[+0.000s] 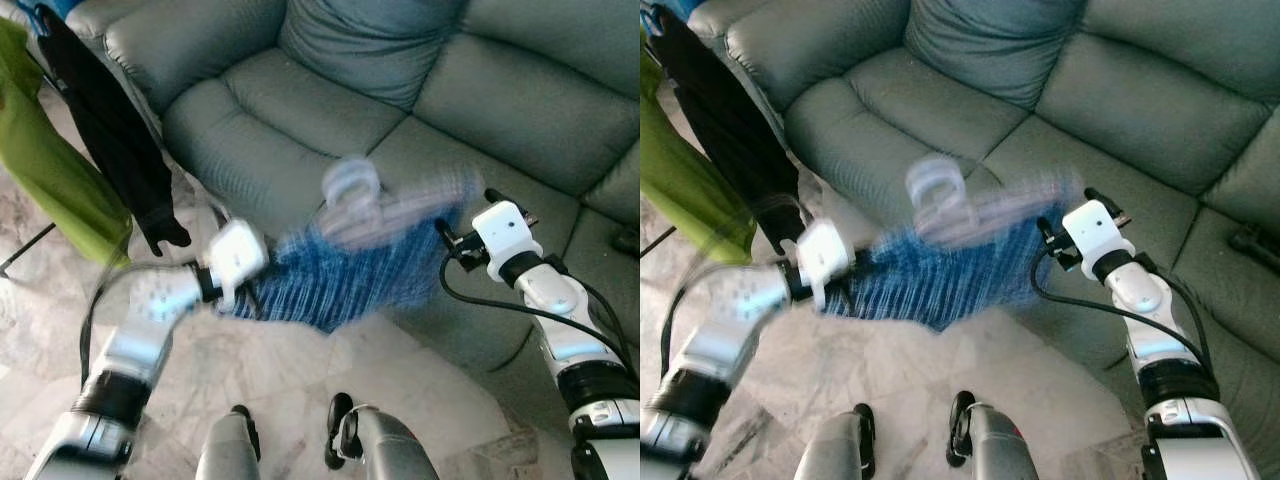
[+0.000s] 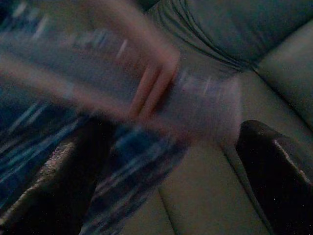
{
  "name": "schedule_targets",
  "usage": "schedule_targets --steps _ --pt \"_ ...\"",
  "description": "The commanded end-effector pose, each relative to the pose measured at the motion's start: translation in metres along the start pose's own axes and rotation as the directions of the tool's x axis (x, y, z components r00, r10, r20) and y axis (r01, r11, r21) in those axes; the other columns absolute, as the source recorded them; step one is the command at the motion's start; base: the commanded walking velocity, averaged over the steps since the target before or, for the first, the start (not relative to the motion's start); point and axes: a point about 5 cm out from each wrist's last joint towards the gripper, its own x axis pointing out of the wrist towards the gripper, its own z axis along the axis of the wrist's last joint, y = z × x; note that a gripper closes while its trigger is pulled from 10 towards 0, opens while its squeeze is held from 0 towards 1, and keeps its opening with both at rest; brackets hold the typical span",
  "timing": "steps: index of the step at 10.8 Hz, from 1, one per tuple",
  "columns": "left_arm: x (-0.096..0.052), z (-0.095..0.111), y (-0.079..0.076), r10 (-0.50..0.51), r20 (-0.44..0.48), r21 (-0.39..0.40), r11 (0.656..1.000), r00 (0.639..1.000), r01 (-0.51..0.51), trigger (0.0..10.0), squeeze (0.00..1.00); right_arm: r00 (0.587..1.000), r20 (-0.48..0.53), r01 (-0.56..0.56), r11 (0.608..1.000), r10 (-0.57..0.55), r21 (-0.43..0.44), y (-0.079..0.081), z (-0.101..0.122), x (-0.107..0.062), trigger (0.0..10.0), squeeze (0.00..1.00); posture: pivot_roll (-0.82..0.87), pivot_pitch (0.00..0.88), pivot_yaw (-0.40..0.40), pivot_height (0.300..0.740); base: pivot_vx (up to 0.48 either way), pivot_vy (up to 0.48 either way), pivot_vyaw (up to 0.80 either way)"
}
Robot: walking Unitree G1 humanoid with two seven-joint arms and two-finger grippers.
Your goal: Hang hanger
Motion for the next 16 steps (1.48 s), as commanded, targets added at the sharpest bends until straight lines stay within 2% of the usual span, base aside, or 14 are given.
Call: schedule_targets --steps 1,3,4,5,7,8,9,10,11,12,13,14,15,16 --pt "-0.001 0.007 -0.005 -0.052 0.025 0.004 0.999 0.998 0.052 0.0 0.0 1.0 -0.004 -0.009 1.0 0.009 -0.024 -0.001 -0.001 0.0 10.0 0.0 -0.03 0.22 -0.044 0.74 0.0 0.0 0.0" --pt "-0.004 0.013 -0.013 -0.105 0.038 -0.003 0.994 0.994 0.106 0.0 0.0 1.0 -0.015 -0.025 1.0 0.024 -0.017 0.0 -0.005 -0.001 10.0 0.0 -0.03 0.223 -0.045 0.74 0.0 0.0 0.0" --pt "-0.004 0.015 -0.013 -0.115 0.043 -0.001 0.993 0.992 0.115 0.0 0.0 0.998 -0.021 -0.055 0.998 0.056 0.03 0.003 -0.008 -0.002 3.7 0.0 -0.03 0.224 -0.045 0.74 0.0 0.0 0.0" --pt "-0.006 0.02 -0.014 -0.127 0.049 -0.005 0.992 0.991 0.128 0.0 0.0 0.989 -0.02 -0.143 0.987 0.145 0.07 0.015 -0.013 -0.005 2.2 0.0 -0.03 0.225 -0.045 0.74 0.0 0.0 0.0" --pt "-0.007 0.023 -0.015 -0.142 0.049 -0.003 0.99 0.989 0.142 0.0 0.0 0.963 -0.038 -0.265 0.96 0.269 0.086 0.031 -0.021 -0.012 4.8 0.0 -0.02 0.224 -0.045 0.74 0.0 0.0 0.0" --pt "-0.008 0.025 -0.014 -0.144 0.051 0.0 0.989 0.988 0.145 0.0 0.0 0.954 -0.06 -0.289 0.954 0.294 0.084 0.036 -0.026 -0.015 4.1 0.0 -0.02 0.225 -0.045 0.74 0.0 0.0 0.0" --pt "-0.008 0.027 -0.014 -0.149 0.052 0.002 0.989 0.987 0.149 0.0 0.0 0.951 -0.071 -0.295 0.951 0.301 0.09 0.037 -0.03 -0.017 0.0 0.0 -0.02 0.225 -0.045 0.74 0.0 0.0 0.0" --pt "-0.008 0.028 -0.015 -0.152 0.052 0.003 0.988 0.987 0.152 0.0 0.0 0.944 -0.089 -0.31 0.947 0.317 0.088 0.038 -0.034 -0.02 0.0 0.0 -0.02 0.226 -0.046 0.74 0.0 0.0 0.0" --pt "-0.009 0.028 -0.014 -0.154 0.045 0.005 0.988 0.987 0.154 0.0 0.0 0.926 -0.086 -0.362 0.929 0.368 0.08 0.041 -0.035 -0.024 1.1 0.0 -0.02 0.227 -0.046 0.74 0.0 0.0 0.0" --pt "-0.01 0.027 -0.013 -0.153 0.04 0.005 0.988 0.987 0.153 0.0 0.0 0.928 -0.045 -0.367 0.929 0.369 0.052 0.039 -0.03 -0.024 4.7 0.0 -0.02 0.227 -0.045 0.74 0.0 0.0 0.0" --pt "-0.009 0.023 -0.014 -0.154 0.035 -0.007 0.988 0.988 0.154 0.0 0.0 0.962 0.061 -0.27 0.959 0.265 0.089 0.025 -0.014 -0.016 10.0 0.0 -0.03 0.227 -0.043 0.74 0.0 0.0 0.0" --pt "-0.008 0.019 -0.016 -0.149 0.026 -0.009 0.989 0.988 0.149 0.0 0.0 0.937 0.065 -0.349 0.929 0.344 0.122 0.028 -0.013 -0.017 10.0 1.0 -0.03 0.225 -0.042 0.74 0.0 0.0 0.0" --pt "-0.007 0.018 -0.014 -0.135 0.027 -0.011 0.991 0.99 0.135 0.0 0.0 0.916 0.062 -0.401 0.907 0.396 0.13 0.03 -0.013 -0.02 10.0 1.0 -0.03 0.225 -0.042 0.74 0.0 0.0 0.0" --pt "-0.008 0.016 -0.009 -0.1 0.026 -0.009 0.995 0.995 0.1 0.0 0.0 0.866 0.056 -0.498 0.849 0.497 0.177 0.025 -0.011 -0.024 10.0 1.0 -0.03 0.225 -0.042 0.74 0.0 0.0 0.0"
